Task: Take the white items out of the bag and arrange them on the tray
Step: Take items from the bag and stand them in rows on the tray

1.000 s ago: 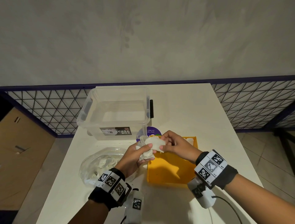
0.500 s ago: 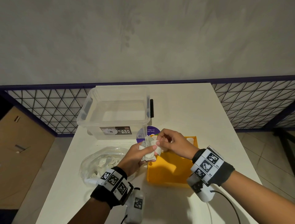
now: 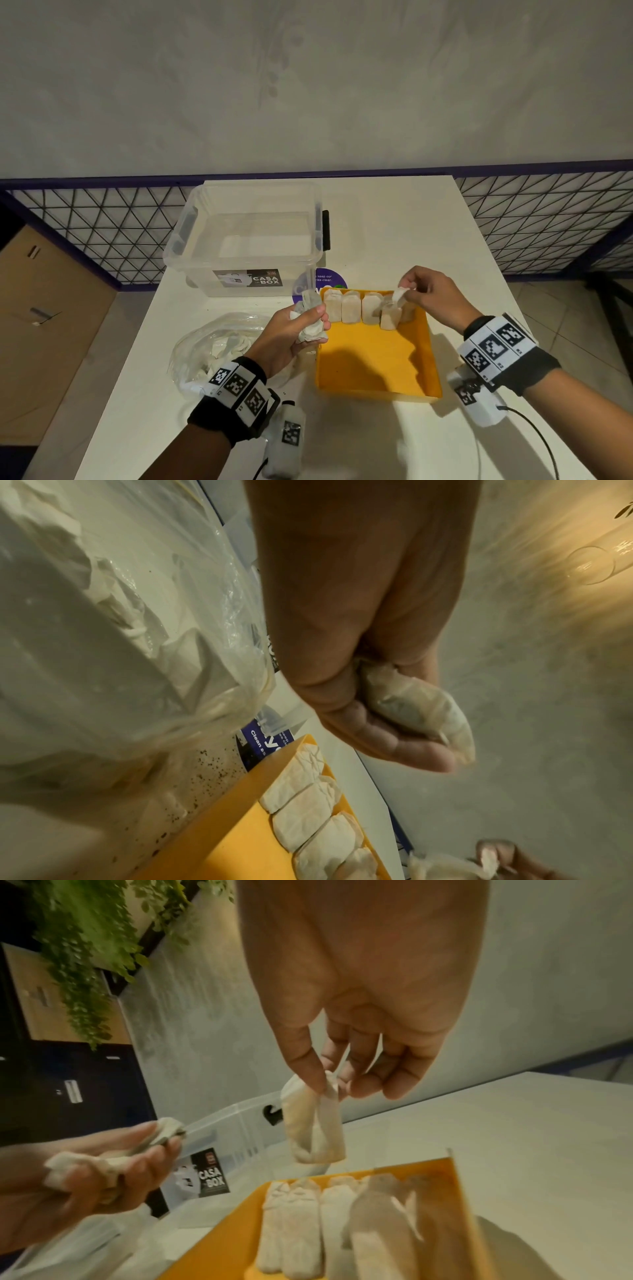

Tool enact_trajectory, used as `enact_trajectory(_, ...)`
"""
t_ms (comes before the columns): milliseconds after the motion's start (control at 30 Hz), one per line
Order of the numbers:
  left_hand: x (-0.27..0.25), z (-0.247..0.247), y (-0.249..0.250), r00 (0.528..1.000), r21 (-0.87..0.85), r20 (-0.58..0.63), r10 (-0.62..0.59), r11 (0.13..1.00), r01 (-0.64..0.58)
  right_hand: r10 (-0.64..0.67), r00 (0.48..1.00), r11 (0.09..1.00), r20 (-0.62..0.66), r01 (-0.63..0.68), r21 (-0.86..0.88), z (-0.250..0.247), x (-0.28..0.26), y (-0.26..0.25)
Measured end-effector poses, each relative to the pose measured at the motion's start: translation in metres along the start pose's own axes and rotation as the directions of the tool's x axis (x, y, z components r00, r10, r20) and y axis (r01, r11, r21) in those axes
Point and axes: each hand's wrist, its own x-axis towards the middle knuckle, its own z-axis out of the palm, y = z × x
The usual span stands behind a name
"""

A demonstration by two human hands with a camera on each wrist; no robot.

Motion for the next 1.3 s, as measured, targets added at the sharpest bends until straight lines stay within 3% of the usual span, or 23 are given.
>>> enact_trajectory(133, 0.001, -0.001, 0.001, 1.0, 0.012, 0.002, 0.002, 1.0, -0.002, 0.064, 0.998, 0.958, 0.007, -0.06, -0.28, -0.009, -0.001, 0.017)
enact_trajectory(200, 0.002, -0.001, 0.001, 1.0, 0.027, 0.008, -0.002, 1.0, 0.001, 0.077, 0.997, 0.833, 0.028, -0.048, -0.551, -0.007, -0.002, 0.021)
enact_trajectory(267, 0.003, -0.001, 0.0, 1.0, 0.047, 0.016, -0.008, 0.999, 0.008, 0.081, 0.996, 0.727, 0.048, -0.026, -0.686, -0.002, -0.002, 0.028)
enact_trajectory(467, 0.003, 0.0, 0.0, 0.997, 0.029, 0.035, -0.062, 0.998, 0.061, 0.087, 0.996, 0.597, 0.004, -0.049, -0.801, 0.013, 0.004, 0.043)
enact_trajectory(633, 0.008, 0.0, -0.001, 0.989, 0.025, -0.012, -0.146, 0.989, 0.147, -0.003, 0.999, 0.492, -0.048, -0.04, -0.87, 0.022, 0.01, 0.045)
enact_trajectory(867, 0.008, 0.002, 0.002, 0.987, -0.017, 0.022, -0.16, 0.987, 0.161, -0.008, 1.0, 0.338, -0.025, -0.021, -0.941, 0.026, 0.015, 0.041)
enact_trajectory(967, 0.008, 0.002, 0.001, 0.986, -0.016, 0.032, -0.163, 0.986, 0.163, 0.01, 0.999, 0.331, -0.041, -0.042, -0.943, 0.025, 0.012, 0.034)
enact_trajectory(1100, 0.006, 0.002, 0.0, 0.991, -0.007, 0.027, -0.132, 0.991, 0.133, -0.117, 0.99, 0.429, -0.074, -0.017, -0.903, 0.022, 0.009, 0.025)
enact_trajectory(1300, 0.0, 0.005, 0.002, 0.995, -0.035, 0.028, -0.092, 0.995, 0.093, -0.308, 0.949, 0.665, 0.065, 0.263, -0.699, 0.03, -0.003, -0.03)
